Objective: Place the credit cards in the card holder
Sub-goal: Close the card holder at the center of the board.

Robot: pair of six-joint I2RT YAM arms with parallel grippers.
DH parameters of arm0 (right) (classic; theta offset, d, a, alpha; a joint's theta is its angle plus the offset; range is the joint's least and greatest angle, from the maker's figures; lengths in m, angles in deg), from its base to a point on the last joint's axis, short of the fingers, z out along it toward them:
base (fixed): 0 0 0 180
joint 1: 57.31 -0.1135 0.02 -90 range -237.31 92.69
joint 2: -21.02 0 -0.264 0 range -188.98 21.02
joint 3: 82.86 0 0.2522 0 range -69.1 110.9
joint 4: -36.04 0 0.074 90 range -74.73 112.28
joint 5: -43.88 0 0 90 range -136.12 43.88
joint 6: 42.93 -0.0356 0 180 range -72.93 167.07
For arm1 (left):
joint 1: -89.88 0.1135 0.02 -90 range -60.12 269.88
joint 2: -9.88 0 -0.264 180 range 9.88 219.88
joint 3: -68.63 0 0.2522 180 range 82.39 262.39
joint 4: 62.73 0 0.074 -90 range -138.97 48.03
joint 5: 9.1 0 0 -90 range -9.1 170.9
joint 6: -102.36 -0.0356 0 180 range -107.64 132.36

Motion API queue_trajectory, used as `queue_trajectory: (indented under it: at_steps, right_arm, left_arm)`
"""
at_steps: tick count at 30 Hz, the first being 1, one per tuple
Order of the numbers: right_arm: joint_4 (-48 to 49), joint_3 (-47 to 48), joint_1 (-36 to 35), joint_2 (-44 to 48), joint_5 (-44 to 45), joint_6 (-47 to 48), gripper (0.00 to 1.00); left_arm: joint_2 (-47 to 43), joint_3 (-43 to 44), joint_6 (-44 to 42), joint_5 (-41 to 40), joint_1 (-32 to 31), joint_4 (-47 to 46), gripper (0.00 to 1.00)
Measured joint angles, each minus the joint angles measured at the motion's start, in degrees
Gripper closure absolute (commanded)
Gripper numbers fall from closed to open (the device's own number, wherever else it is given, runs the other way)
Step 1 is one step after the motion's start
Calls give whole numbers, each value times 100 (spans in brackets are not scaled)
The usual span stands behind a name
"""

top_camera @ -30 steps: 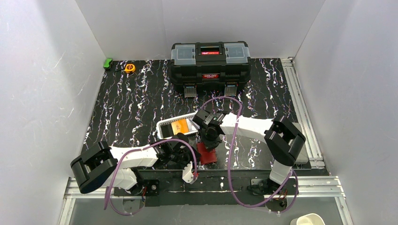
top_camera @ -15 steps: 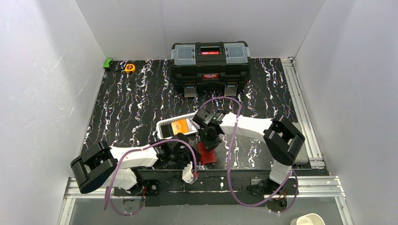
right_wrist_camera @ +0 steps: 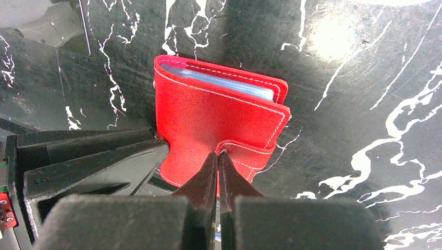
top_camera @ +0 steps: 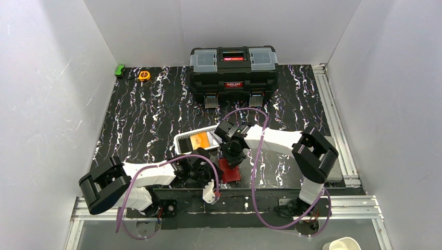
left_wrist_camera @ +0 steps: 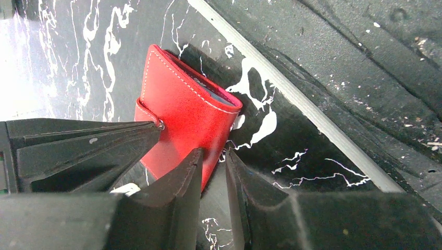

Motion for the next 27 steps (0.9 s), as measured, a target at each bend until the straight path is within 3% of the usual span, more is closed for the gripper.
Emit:
queue_trajectory:
  at_steps: [16,27]
  right_arm:
    - [-87,83,-9,-221,-61,-140,99]
    - [-343,299,-361,-398,468,-280,99]
  left_arm:
    - [37,7,33,0,-7,-68,78]
    - [66,26,116,0,-7,-79,78]
